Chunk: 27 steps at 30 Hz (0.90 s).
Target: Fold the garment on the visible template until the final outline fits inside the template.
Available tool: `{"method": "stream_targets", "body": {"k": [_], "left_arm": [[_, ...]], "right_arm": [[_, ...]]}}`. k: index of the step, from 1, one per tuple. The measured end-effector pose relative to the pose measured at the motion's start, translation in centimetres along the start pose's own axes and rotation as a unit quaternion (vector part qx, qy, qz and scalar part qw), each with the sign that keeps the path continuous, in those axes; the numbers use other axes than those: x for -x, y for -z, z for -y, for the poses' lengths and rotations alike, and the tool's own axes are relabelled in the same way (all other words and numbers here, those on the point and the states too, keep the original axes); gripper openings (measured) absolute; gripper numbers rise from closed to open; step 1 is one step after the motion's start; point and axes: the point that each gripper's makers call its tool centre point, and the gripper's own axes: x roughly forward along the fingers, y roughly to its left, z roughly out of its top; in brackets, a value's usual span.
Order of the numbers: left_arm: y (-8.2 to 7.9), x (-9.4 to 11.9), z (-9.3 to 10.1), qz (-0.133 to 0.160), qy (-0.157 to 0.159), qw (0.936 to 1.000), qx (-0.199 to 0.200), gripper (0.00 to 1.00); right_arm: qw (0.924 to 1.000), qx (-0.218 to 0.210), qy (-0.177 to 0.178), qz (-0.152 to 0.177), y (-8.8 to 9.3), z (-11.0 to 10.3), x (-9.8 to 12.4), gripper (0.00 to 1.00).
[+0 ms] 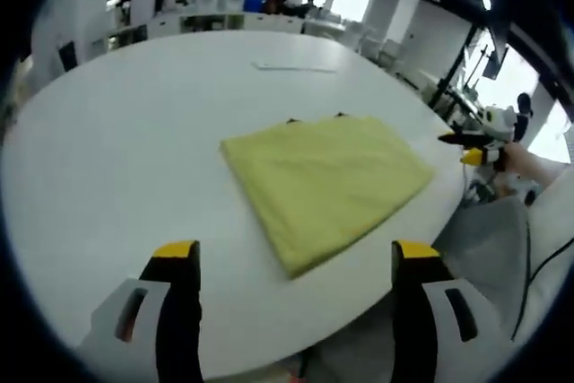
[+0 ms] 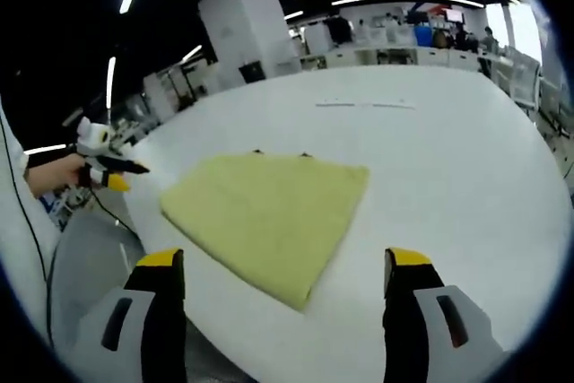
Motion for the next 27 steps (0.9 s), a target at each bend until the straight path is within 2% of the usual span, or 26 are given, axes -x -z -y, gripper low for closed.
{"method": "stream_targets", "body": {"k": [8, 13, 27], "left_arm": [[0.7, 1.7, 1.2, 0.003, 0.004, 1.0, -0.006, 0.95], [1.1, 2.6, 2.0, 0.007, 0.005, 0.9999, -0.01, 1.0], [2.1, 4.0, 3.1, 0.009, 0.006, 0.9999, -0.008, 0.99]], "right_arm": [[0.9999, -0.006, -0.004, 0.008, 0.1, -1.1, 1.4, 1.0], [0.9999, -0.01, -0.009, 0.008, 0.6, -1.9, 2.2, 1.0], [0.9998, -0.014, -0.005, 0.013, 1.5, -2.7, 4.0, 0.99]]}}
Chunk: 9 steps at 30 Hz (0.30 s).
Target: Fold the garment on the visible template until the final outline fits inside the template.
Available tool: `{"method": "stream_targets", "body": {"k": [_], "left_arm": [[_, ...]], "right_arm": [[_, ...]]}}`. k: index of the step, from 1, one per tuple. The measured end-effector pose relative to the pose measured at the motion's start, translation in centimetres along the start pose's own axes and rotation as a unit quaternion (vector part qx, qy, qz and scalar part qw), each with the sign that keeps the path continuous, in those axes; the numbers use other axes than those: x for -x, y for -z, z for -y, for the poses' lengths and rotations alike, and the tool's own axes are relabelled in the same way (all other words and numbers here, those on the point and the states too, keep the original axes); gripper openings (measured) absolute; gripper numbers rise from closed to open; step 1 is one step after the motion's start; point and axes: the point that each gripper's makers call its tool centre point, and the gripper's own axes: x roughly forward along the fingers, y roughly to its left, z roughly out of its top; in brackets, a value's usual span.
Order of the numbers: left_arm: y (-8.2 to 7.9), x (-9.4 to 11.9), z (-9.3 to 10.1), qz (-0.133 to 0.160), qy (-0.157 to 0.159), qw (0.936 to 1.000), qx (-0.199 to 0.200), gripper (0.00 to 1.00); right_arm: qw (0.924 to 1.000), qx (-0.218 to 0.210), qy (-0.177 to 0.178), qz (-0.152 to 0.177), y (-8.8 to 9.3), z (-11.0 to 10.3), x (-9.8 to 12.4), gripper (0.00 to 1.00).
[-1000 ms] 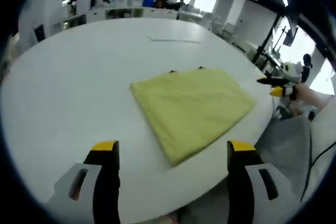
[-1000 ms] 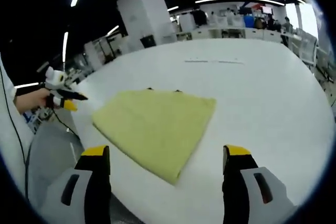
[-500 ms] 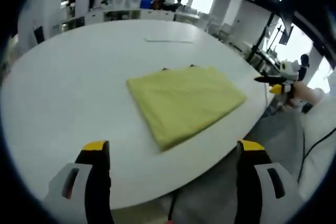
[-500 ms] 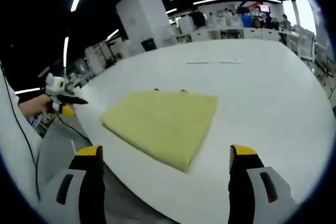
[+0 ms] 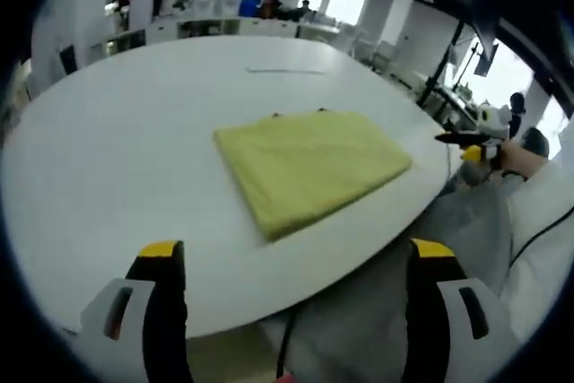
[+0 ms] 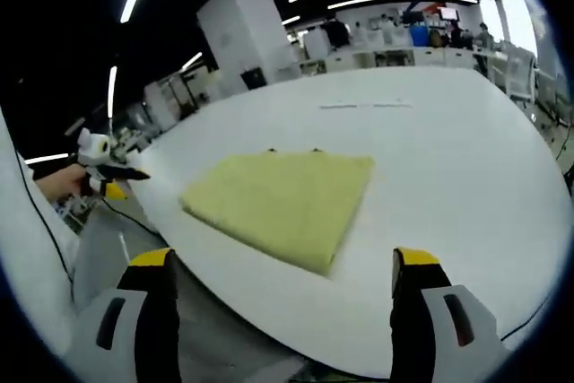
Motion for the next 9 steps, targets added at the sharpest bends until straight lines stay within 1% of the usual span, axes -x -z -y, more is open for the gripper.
{"method": "stream_targets", "body": {"k": [7, 9], "left_arm": [[-0.17, 0.4, 0.32, 0.003, -0.002, 1.0, -0.002, 0.99], [-0.38, 0.68, 0.27, 0.007, -0.004, 1.0, 0.0, 0.99]], "right_arm": [[1.0, 0.002, 0.003, -0.002, 0.11, 0.02, 0.44, 0.99], [1.0, 0.003, 0.003, -0.002, -0.12, -0.09, 0.67, 0.99]]}}
